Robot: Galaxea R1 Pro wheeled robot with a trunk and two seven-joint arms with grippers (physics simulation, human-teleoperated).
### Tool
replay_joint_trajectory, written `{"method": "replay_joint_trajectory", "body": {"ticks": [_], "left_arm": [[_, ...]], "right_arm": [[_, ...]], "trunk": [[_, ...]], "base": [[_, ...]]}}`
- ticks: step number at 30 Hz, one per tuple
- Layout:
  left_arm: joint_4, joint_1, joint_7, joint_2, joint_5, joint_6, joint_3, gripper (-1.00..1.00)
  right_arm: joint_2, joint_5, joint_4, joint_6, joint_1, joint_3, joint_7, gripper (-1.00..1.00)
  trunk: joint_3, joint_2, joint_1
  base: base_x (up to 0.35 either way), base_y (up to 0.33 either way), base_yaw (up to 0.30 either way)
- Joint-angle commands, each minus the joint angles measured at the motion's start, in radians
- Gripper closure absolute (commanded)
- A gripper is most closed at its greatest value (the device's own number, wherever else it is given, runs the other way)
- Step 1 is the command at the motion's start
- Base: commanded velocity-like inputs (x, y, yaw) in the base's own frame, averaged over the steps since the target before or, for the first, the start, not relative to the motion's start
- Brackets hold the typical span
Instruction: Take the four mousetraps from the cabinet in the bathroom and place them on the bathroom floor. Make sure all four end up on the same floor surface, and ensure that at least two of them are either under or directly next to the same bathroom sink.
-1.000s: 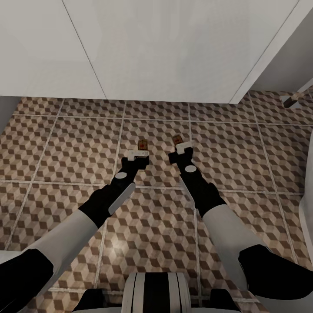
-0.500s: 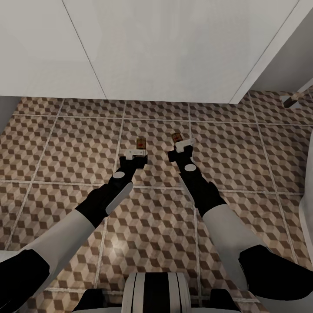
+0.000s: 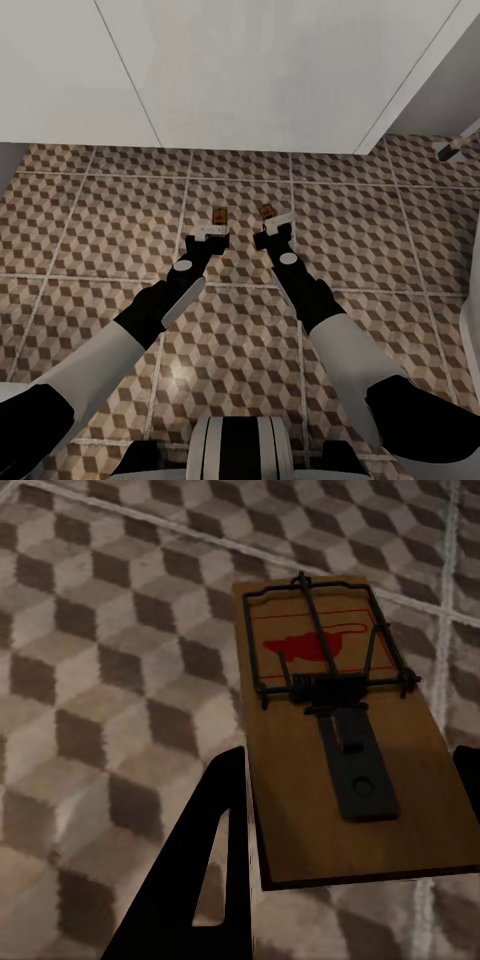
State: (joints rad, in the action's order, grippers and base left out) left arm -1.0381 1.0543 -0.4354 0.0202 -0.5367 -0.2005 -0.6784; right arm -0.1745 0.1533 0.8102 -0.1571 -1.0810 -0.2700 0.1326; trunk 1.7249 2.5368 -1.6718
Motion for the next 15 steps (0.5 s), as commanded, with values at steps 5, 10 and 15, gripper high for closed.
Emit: {"method": "replay_joint_trajectory", "body": {"ticks": [5, 10, 15], "left_arm": [[-0.015, 0.001, -0.009, 0.000, -0.005, -0.005, -0.004, 1.00], [-0.022, 0.001, -0.009, 0.001, -0.005, -0.005, -0.004, 1.00], [-0.026, 0.001, -0.009, 0.001, -0.005, -0.005, -0.004, 1.00]], "right_arm": [[0.000, 0.009, 0.001, -0.009, 0.000, -0.003, 0.004, 1.00], [0.000, 0.009, 0.001, -0.009, 0.000, -0.003, 0.004, 1.00], [0.000, 0.009, -0.004, -0.007, 0.000, -0.003, 0.004, 1.00]], "trunk": [[0.020, 0.001, -0.002], [0.039, 0.003, -0.004], [0.059, 0.004, -0.007]], "base": [[0.000, 0.000, 0.000], [0.000, 0.000, 0.000], [0.000, 0.000, 0.000]]}}
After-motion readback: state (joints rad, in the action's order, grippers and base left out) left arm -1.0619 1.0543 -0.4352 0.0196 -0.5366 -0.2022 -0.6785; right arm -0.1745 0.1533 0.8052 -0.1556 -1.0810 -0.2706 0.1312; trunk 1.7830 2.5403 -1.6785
